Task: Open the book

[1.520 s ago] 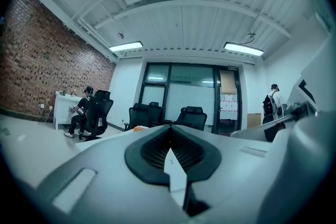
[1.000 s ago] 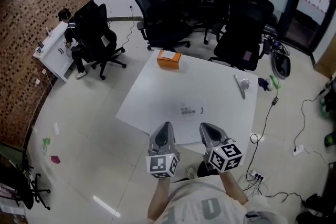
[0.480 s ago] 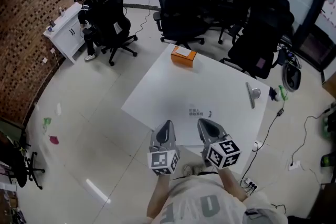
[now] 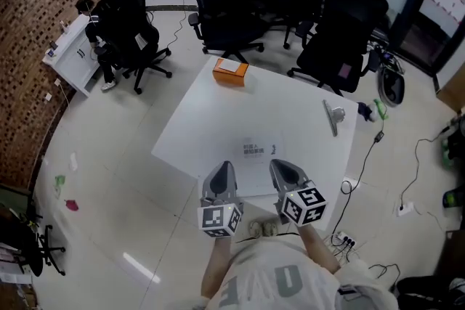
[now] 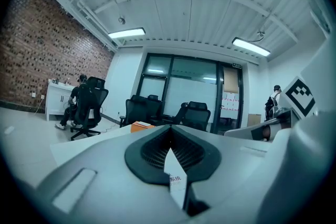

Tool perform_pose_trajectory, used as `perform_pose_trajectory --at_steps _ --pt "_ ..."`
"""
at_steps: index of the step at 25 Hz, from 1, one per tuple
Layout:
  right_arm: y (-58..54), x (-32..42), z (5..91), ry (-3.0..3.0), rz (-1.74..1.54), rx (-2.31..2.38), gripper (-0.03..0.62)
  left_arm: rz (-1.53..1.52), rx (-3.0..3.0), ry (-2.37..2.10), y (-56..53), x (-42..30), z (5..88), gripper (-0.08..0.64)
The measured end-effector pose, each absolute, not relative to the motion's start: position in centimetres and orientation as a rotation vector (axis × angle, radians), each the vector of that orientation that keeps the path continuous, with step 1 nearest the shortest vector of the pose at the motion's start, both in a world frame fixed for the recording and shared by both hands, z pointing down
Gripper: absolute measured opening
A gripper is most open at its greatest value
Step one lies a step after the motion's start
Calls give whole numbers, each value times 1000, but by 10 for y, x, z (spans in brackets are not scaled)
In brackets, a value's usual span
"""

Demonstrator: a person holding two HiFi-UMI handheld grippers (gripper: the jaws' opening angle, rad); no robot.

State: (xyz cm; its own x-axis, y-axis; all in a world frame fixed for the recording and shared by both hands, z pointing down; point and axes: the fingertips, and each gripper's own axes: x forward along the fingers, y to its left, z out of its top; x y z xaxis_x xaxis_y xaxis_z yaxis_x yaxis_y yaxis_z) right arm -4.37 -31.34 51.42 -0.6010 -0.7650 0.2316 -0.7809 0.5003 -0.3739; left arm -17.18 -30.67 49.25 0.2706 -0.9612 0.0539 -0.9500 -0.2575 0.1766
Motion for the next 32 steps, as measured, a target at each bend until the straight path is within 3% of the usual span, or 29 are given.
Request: perform_pose_trajectory --at_steps 12,13,14,15,19,25,32 --pt "-298 -3 619 -2461 767 1434 5 72 2419 -1622 -295 -123 584 17" --pt "-296 -1 627 -2442 785 1421 22 96 2418 -1619 -293 -120 590 17" --pt "-294 1 634 -2423 805 1411 100 120 2417 -1613 -291 -118 596 18" --pt "-293 4 641 -2403 822 1408 115 138 2412 -1606 -290 -116 601 17" --pt "-290 12 664 -2322 852 1408 115 172 2369 -1623 -293 -119 612 17" --pt "-286 12 695 -2240 886 1340 179 201 2381 -1633 -292 -120 610 17" --pt "-286 8 712 -2188 923 1289 184 197 2324 -1698 -290 -142 612 17"
